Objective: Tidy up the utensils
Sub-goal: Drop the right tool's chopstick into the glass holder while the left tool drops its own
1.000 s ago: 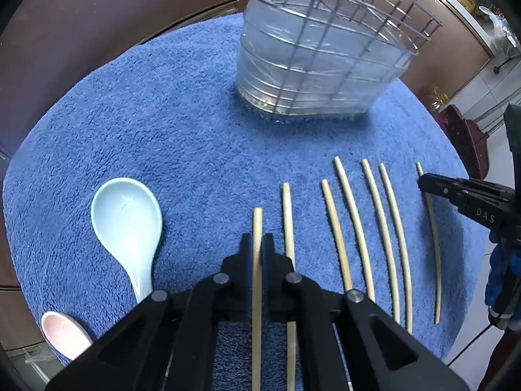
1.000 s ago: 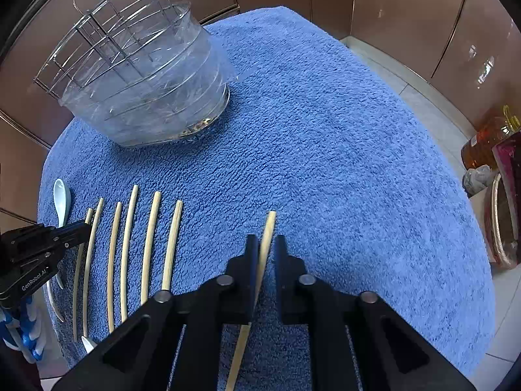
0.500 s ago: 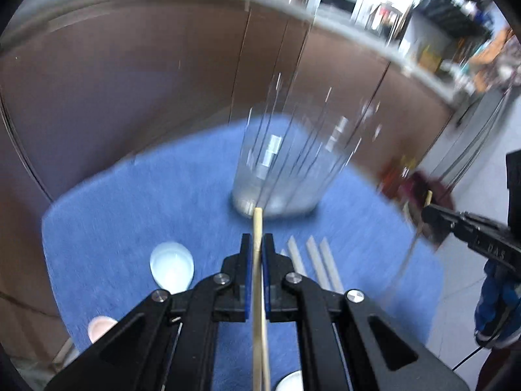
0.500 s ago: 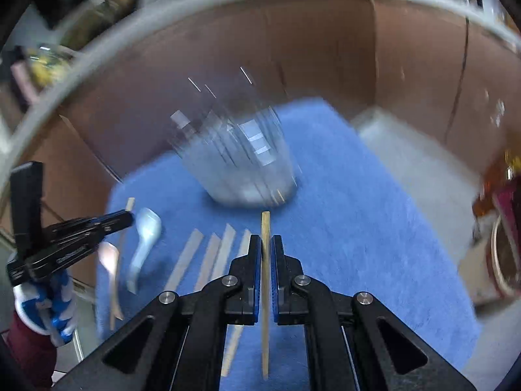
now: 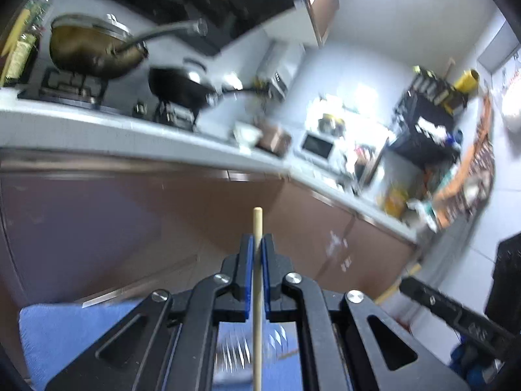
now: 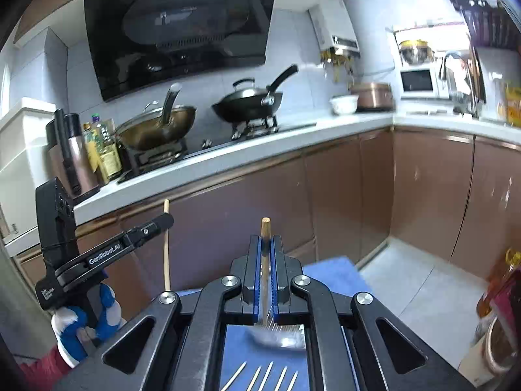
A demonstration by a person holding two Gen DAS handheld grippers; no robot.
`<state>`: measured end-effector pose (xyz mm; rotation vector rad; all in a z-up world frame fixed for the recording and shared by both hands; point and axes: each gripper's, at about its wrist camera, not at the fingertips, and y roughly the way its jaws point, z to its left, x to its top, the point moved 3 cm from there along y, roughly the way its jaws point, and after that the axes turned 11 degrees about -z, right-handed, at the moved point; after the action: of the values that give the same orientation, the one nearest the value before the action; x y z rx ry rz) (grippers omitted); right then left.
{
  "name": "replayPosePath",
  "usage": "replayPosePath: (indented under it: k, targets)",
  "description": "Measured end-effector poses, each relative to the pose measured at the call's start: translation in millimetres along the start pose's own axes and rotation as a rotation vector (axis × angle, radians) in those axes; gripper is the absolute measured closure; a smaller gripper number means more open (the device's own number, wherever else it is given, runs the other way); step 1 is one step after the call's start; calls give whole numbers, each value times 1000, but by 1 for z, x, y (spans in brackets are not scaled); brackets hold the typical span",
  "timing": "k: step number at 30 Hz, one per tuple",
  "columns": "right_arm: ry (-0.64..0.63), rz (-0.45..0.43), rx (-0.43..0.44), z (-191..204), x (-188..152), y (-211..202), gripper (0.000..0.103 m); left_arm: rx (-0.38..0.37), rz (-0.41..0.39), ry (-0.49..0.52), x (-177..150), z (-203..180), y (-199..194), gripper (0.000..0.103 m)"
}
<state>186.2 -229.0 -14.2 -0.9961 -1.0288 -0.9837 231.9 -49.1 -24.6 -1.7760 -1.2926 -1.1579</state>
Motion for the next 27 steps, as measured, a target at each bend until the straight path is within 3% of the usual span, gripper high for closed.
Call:
replayPosePath:
  k: [7,16,21,22,24,26,27]
  targets:
    - [-22,28,-44,-19,-21,46,98,109,-120,-1,-16,15,51,98]
    - [-27,94,-104,-42,-71,85,98,239,-146,59,-71,32,101,98]
    - [-18,160,-105,-48,-105,100,97,267,-130,73,-105,41,102,96]
    - [-12,166,-105,-50,-108,100,96,264,-122,80,-109,41,99,95]
    - [8,175,-93,-53,-114,101,91,247,-113,85,-112,41,92,81]
    - [11,174,-94,-53,-114,98,76,230,-120,82,-109,39,78,71]
    - [14,169,-92,-51,-112,95,74,224,-125,83,-104,38,73,68]
